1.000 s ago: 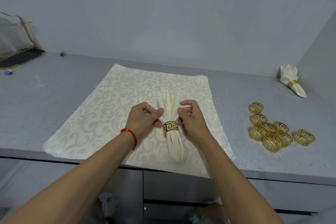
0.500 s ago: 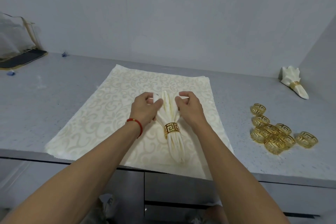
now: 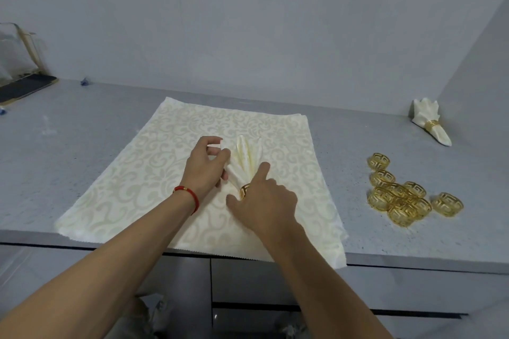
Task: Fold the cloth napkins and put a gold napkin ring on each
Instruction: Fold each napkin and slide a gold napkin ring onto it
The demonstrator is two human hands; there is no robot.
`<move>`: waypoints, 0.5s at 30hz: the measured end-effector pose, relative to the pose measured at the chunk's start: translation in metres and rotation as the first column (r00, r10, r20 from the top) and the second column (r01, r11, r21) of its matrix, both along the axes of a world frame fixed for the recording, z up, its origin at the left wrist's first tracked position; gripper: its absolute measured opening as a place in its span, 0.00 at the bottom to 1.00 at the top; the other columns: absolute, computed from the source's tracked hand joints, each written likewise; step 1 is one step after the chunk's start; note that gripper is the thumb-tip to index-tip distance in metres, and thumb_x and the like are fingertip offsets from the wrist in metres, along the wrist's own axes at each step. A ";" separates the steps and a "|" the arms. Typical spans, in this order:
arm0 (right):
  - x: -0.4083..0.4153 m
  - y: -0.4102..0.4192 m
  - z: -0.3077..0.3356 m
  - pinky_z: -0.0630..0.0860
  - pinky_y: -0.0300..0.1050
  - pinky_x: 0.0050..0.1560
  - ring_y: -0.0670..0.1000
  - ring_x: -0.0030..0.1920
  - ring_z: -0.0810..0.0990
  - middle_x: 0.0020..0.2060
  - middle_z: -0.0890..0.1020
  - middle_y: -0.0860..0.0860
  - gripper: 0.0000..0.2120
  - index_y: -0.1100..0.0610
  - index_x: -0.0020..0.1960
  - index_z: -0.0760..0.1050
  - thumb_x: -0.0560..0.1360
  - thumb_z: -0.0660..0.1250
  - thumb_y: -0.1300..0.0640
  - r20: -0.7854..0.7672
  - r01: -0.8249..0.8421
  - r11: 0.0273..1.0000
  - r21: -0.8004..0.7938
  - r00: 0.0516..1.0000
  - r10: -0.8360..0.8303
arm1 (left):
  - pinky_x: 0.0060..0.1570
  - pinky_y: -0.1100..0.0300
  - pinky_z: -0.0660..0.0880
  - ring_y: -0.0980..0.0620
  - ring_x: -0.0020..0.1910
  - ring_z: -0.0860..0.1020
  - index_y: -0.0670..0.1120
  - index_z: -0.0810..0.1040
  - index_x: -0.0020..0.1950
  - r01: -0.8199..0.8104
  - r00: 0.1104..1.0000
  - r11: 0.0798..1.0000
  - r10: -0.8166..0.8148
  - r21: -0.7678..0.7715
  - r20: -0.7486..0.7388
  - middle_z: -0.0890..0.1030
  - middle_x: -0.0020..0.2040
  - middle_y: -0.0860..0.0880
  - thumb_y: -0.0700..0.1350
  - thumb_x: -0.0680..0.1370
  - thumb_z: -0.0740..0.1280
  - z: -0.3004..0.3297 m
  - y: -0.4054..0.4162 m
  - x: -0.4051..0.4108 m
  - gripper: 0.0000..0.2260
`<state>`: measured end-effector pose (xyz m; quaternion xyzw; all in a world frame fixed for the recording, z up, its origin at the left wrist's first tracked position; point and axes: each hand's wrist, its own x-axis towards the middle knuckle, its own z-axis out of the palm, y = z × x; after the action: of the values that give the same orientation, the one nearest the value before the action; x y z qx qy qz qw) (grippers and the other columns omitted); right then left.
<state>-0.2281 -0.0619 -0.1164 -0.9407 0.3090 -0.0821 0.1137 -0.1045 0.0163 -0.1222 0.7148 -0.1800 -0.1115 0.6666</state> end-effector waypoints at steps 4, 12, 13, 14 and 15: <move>-0.002 -0.006 -0.005 0.75 0.50 0.42 0.54 0.41 0.79 0.46 0.78 0.51 0.32 0.55 0.73 0.55 0.77 0.67 0.47 0.182 0.023 0.999 0.047 0.983 -0.032 | 0.30 0.56 0.76 0.49 0.33 0.81 0.53 0.71 0.65 0.024 0.999 1.000 -0.024 -0.018 0.035 0.77 0.56 0.47 0.45 0.79 0.66 0.006 -0.006 -0.003 0.15; -0.036 -0.101 0.021 0.69 0.50 0.42 0.57 0.44 0.76 0.50 0.80 0.53 0.27 0.53 0.69 0.58 0.78 0.67 0.45 0.367 0.158 0.973 0.170 0.906 -0.211 | 0.47 0.50 0.82 0.49 0.42 0.82 0.53 0.67 0.72 0.231 0.961 0.973 -0.226 -0.013 0.158 0.74 0.57 0.52 0.50 0.83 0.58 0.026 -0.083 -0.028 0.17; -0.044 -0.121 0.027 0.68 0.50 0.40 0.57 0.43 0.76 0.50 0.80 0.53 0.28 0.53 0.69 0.58 0.78 0.67 0.44 0.363 0.196 0.969 0.150 0.901 -0.238 | 0.48 0.51 0.81 0.50 0.45 0.81 0.52 0.67 0.72 0.261 0.948 0.965 -0.261 0.028 0.184 0.74 0.57 0.53 0.50 0.83 0.58 0.027 -0.099 -0.033 0.17; -0.055 -0.145 0.034 0.68 0.50 0.39 0.57 0.43 0.76 0.49 0.80 0.53 0.28 0.53 0.69 0.58 0.78 0.67 0.43 0.362 0.239 0.960 0.145 0.890 -0.276 | 0.52 0.51 0.80 0.50 0.48 0.81 0.51 0.68 0.71 0.293 0.928 0.953 -0.304 0.082 0.216 0.75 0.57 0.53 0.50 0.83 0.58 0.027 -0.121 -0.039 0.16; -0.064 -0.168 0.038 0.68 0.50 0.39 0.57 0.43 0.77 0.49 0.80 0.53 0.28 0.53 0.70 0.59 0.78 0.68 0.42 0.361 0.274 0.949 0.153 0.879 -0.312 | 0.55 0.52 0.78 0.50 0.52 0.79 0.50 0.69 0.71 0.313 0.904 0.938 -0.342 0.148 0.255 0.75 0.59 0.53 0.50 0.83 0.58 0.026 -0.140 -0.044 0.16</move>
<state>-0.2925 -0.2295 -0.0782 -0.8423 0.4235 -0.2642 0.2033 -0.1487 -0.1241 -0.0965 0.7164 -0.3828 -0.1299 0.5686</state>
